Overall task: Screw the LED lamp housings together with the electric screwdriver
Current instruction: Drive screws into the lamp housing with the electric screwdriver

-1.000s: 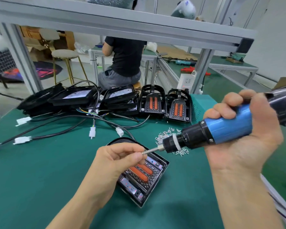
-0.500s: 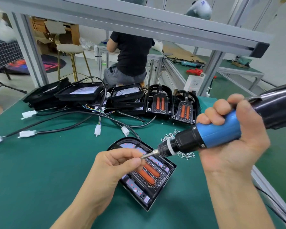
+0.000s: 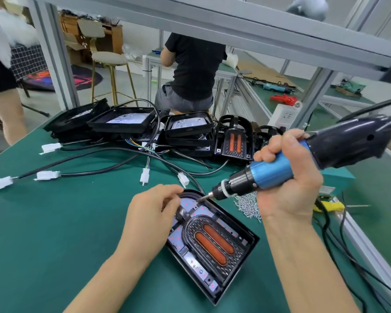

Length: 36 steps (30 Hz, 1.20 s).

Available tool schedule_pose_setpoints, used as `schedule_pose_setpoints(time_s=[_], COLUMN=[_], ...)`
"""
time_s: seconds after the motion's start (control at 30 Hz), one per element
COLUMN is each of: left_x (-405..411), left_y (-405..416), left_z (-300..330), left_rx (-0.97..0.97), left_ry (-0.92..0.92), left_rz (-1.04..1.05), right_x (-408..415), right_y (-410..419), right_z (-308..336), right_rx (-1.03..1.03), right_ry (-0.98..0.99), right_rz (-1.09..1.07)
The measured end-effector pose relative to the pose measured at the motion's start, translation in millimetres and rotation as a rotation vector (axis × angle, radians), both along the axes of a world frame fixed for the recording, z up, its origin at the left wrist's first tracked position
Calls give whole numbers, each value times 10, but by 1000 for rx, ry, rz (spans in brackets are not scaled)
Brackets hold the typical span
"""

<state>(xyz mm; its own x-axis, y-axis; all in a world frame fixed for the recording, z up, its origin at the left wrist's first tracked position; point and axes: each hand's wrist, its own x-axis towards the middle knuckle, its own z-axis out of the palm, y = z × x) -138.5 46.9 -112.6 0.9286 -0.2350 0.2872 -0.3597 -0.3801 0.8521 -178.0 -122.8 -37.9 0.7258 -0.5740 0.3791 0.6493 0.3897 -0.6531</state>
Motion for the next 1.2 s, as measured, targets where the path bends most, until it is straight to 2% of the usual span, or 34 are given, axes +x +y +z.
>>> schedule_pose_setpoints(time_s=[0.17,0.3,0.8,1.0,1.2], left_x=[53,88,349,454,326], left_y=[-144,-193,-380,-428,-847], left_z=[-47,-91,-13,121,188], left_rx=[190,345,576,681,706], left_ry=[-118,-213,-34,11,-238], left_rz=[-4,-41,-129,-213,-187], right_x=[140,195,228,165,-9], right_y=[36,45,56,-28,-347], right_z=[-132,-194,-282,-302,-123], right_rx=[-166,-223,-464,-320,-120], right_ry=[32,44,62,87,-16], right_rz=[-62,-66,38,-30,-222])
